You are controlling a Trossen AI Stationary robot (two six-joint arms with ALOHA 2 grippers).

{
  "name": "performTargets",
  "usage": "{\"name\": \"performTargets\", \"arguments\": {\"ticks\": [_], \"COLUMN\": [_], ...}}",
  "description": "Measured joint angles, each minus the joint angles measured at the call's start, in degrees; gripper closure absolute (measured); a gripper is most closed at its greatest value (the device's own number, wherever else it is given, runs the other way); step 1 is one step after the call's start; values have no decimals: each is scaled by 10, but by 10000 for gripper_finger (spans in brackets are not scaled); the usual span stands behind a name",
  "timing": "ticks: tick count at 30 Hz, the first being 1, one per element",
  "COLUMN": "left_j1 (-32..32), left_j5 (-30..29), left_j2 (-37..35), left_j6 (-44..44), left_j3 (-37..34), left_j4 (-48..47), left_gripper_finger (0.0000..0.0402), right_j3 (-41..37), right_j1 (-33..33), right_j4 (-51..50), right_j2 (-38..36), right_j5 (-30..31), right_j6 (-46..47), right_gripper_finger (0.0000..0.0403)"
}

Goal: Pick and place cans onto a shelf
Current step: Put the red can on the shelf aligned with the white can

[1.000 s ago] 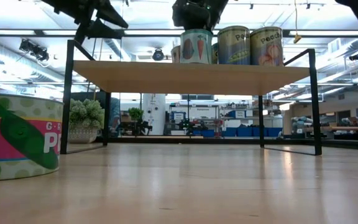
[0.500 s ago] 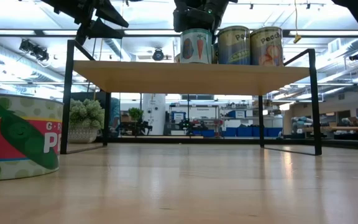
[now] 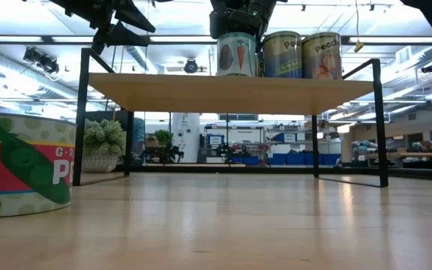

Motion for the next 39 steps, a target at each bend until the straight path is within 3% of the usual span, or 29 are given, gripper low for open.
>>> {"name": "performTargets", "arguments": {"ticks": [7,20,28,39], "left_j1": [0,0,0,0], "left_j5": [0,11,8,8], "left_j2": [0,0,0,0], "left_j6": [0,-1,-1,-1], "left_j3": [0,0,0,0], "left_j4": [0,0,1,2], "left_gripper_finger": [201,201,201,201], "right_j3": [2,77,81,80], "right_j1": [0,0,-10,-23], "right_j4": [0,-3,62,5], "right_j2": [0,-1,4,53], "right_j5": [0,0,90,84], "right_j6": [0,2,39,71], "right_gripper_finger": [45,45,52,56]}}
